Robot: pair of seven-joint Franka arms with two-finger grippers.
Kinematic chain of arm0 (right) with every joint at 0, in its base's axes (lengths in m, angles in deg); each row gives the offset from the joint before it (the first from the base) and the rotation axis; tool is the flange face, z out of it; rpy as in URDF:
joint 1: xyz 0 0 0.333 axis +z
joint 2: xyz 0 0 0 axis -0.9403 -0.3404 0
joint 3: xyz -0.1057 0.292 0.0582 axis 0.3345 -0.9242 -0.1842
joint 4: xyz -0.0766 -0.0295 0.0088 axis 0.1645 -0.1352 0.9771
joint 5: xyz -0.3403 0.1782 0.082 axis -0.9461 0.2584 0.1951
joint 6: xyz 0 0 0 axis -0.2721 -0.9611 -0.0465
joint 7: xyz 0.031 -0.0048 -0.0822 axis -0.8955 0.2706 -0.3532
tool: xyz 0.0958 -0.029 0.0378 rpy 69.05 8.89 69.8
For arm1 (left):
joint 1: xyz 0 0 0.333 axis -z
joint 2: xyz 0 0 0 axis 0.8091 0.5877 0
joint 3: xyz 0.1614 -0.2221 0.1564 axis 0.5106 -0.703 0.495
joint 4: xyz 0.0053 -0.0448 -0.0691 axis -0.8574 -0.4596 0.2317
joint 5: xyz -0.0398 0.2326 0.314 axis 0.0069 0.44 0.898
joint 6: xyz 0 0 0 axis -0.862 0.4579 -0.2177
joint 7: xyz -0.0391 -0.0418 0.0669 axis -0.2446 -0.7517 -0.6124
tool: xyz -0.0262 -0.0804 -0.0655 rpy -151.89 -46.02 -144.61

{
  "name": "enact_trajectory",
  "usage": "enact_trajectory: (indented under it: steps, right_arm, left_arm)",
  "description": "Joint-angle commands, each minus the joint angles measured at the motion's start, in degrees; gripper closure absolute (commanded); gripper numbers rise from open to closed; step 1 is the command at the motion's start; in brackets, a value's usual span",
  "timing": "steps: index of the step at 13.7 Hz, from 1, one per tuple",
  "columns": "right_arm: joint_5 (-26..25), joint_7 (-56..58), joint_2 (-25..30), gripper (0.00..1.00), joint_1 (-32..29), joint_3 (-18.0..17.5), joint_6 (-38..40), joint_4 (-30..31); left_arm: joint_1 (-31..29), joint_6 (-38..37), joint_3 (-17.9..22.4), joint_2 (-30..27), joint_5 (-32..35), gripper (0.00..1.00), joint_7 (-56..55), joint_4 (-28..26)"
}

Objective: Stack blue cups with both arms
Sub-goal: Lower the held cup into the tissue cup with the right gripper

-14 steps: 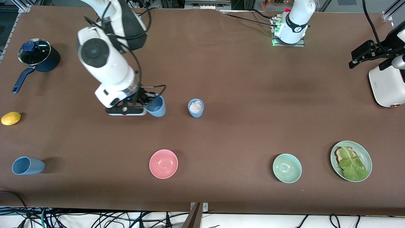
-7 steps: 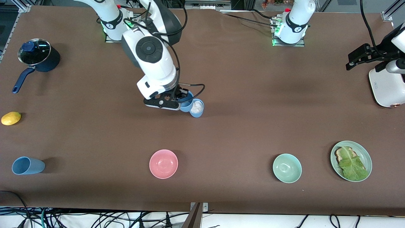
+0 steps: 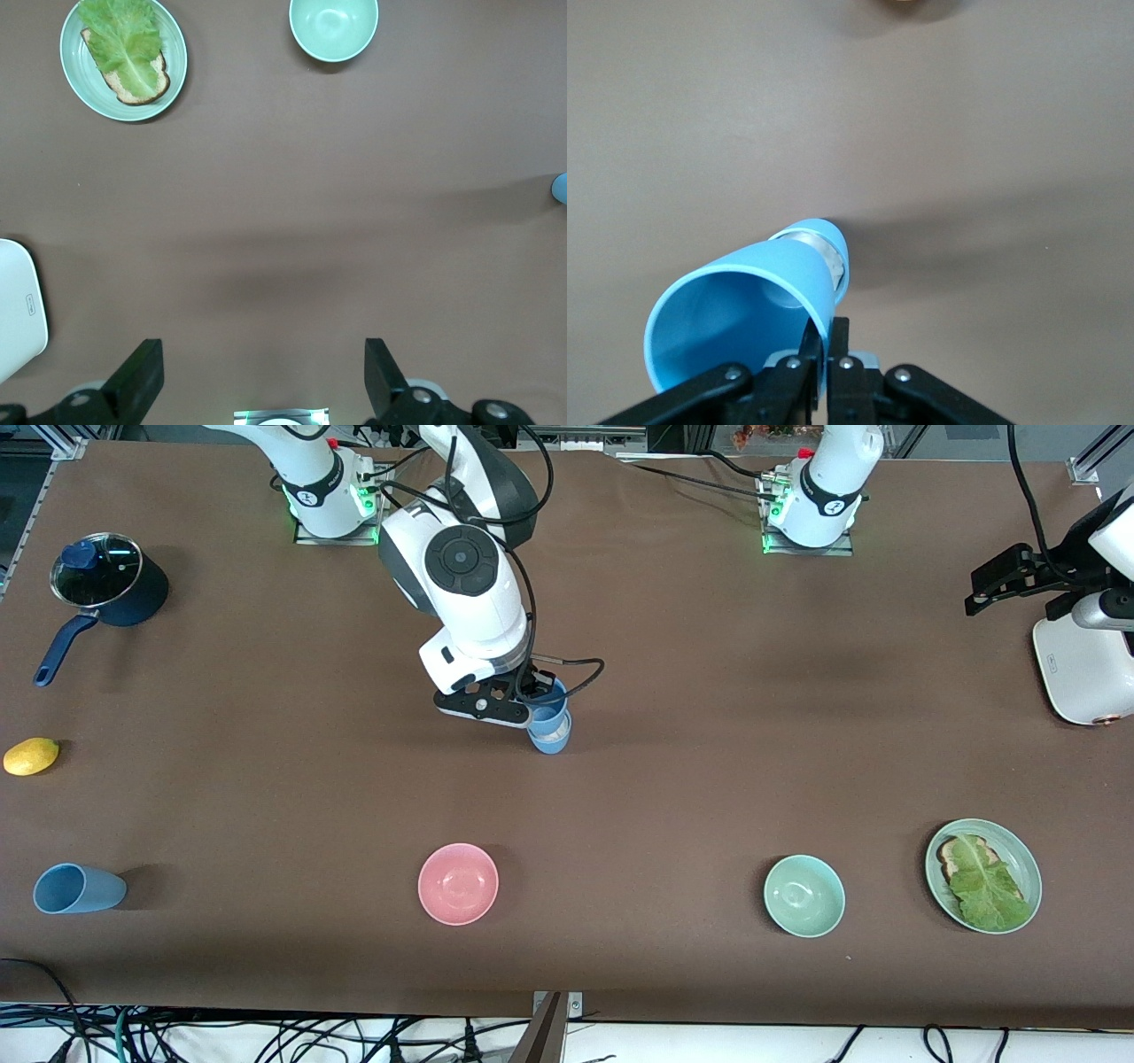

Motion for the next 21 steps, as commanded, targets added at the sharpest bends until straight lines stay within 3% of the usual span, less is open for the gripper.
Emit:
enact_trajectory:
  steps: [1, 21]
  right_arm:
    - [-1.0, -1.8, -1.5, 1.0, 1.1, 0.6, -0.7, -2.0]
    - [-1.5, -1.9, -0.3, 1.0, 1.0, 0.4, -3.1, 3.0]
  left_arm:
    - [-0.4, -0.5, 0.0, 0.4, -0.9, 0.0, 1.4, 0.3]
    - [-0.5, -0.5, 0.0, 0.7, -0.7, 0.0, 1.5, 0.7]
